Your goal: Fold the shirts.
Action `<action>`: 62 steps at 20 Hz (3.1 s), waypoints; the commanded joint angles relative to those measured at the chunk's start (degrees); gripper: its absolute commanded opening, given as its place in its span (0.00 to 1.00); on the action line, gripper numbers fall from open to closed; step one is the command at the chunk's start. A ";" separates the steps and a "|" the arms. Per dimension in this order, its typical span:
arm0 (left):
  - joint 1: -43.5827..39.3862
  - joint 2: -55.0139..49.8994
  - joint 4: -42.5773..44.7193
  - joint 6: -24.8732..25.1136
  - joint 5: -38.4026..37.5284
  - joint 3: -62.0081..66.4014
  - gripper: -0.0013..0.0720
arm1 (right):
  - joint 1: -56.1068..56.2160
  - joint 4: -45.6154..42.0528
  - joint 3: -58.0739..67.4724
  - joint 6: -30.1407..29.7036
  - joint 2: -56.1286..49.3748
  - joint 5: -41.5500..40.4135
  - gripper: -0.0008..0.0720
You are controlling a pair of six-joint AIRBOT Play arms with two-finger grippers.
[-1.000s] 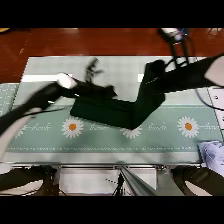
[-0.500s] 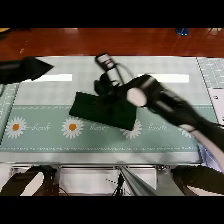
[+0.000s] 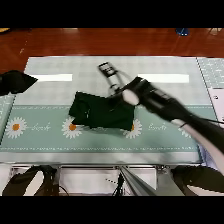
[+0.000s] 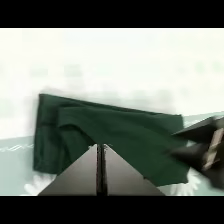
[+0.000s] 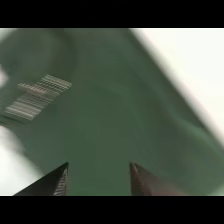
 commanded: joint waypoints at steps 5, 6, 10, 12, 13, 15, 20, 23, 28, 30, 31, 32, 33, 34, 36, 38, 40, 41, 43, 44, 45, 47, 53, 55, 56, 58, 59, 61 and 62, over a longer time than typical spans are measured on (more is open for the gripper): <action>0.20 -1.97 4.50 -0.02 0.76 -0.74 0.05 | -33.03 2.69 -7.04 -8.41 11.89 22.40 0.83; 0.20 -2.16 4.50 -0.02 0.76 -0.74 0.05 | -37.33 9.88 -10.75 -8.61 12.68 20.63 0.83; 0.20 -2.86 4.50 -0.02 0.72 -0.74 0.05 | -42.18 34.93 -25.53 -13.11 12.85 5.38 0.83; 0.20 -3.21 4.50 -0.02 0.72 -0.74 0.05 | -39.82 40.52 -30.49 -13.35 12.44 -4.28 0.83; 0.20 -3.30 4.50 -0.02 0.72 -0.74 0.05 | -38.18 42.34 -31.98 -13.40 11.74 -7.76 0.83; 0.20 -3.45 4.50 -0.02 0.74 -0.74 0.05 | -34.95 43.74 -32.76 -13.75 9.22 -10.75 0.83; 0.20 -3.69 4.48 -0.04 0.72 -0.74 0.05 | -26.01 49.44 -32.76 -16.15 1.70 -16.31 0.83; 0.20 -3.72 4.48 -0.04 0.72 -0.74 0.05 | -21.64 51.12 -32.76 -16.33 0.81 -22.14 0.80; 0.20 -3.78 4.48 -0.02 0.74 -0.74 0.05 | -23.23 51.01 -32.35 -19.39 2.25 -18.93 0.05; 0.20 -3.96 4.50 -0.02 0.76 -0.74 0.05 | -26.88 48.46 -31.26 -22.56 6.40 -12.13 0.05; 0.20 -4.20 4.50 0.00 0.76 -0.74 0.05 | -29.57 45.27 -30.25 -22.29 9.62 -8.15 0.05; 0.20 -4.55 4.48 0.00 0.81 -0.74 0.05 | -32.54 41.94 -29.07 -21.29 13.09 -4.50 0.05; 0.20 -5.01 4.48 0.00 0.81 -0.74 0.05 | -36.35 38.34 -27.50 -19.23 17.11 -0.68 0.05; 0.20 -5.64 4.48 0.00 0.81 -0.74 0.05 | -40.28 35.91 -25.97 -17.77 20.94 2.91 0.05; 0.20 -6.95 4.48 0.09 0.81 -0.74 0.05 | -49.22 32.72 -22.43 -17.42 28.06 10.49 0.05; 0.17 -8.39 4.48 0.33 0.79 -0.74 0.05 | -58.64 28.15 -18.82 -16.35 33.44 17.90 0.05; 0.17 -9.84 4.48 1.29 0.79 -0.74 0.05 | -68.11 22.08 -16.00 -16.37 37.24 24.85 0.05; 0.20 -10.49 4.48 1.29 0.81 -0.74 0.05 | -72.74 18.43 -15.10 -16.74 38.66 28.04 0.05; 0.17 -11.76 4.48 1.62 0.81 -0.74 0.05 | -80.87 9.62 -14.43 -17.44 40.48 33.22 0.05; 0.17 -12.35 4.48 2.75 0.81 -0.74 0.05 | -84.32 4.96 -14.43 -18.01 41.03 35.41 0.05; 0.20 -12.87 4.48 3.43 0.83 -0.74 0.05 | -87.71 1.31 -14.43 -16.63 41.27 36.83 0.05; 0.20 -13.99 4.48 4.35 0.83 -0.74 0.05 | -93.29 -1.14 -14.43 -16.06 41.44 39.47 0.05; 0.20 -16.72 4.50 8.72 2.10 -0.76 0.05 | -102.01 -14.99 -14.43 -15.85 42.75 42.03 0.05; 0.20 -17.88 4.50 9.49 4.48 -0.74 0.05 | -103.34 -20.59 -14.43 -15.93 43.23 43.17 0.05; 0.20 -18.45 4.50 9.73 5.44 -0.74 0.05 | -103.89 -23.37 -14.43 -16.06 43.47 43.34 0.05; 0.20 -19.89 4.50 9.75 6.95 -0.74 0.05 | -105.57 -28.28 -14.51 -16.06 43.45 43.21 0.05; 0.20 -20.57 4.50 10.49 7.48 -0.74 0.05 | -106.75 -29.49 -14.62 -16.09 43.47 43.25 0.05; 0.22 -21.70 4.50 10.82 8.83 -0.72 0.05 | -109.94 -30.34 -15.08 -16.46 43.47 44.26 0.05; 0.22 -22.01 4.52 10.82 9.33 -0.72 0.05 | -111.84 -30.23 -15.21 -16.52 43.47 44.87 0.05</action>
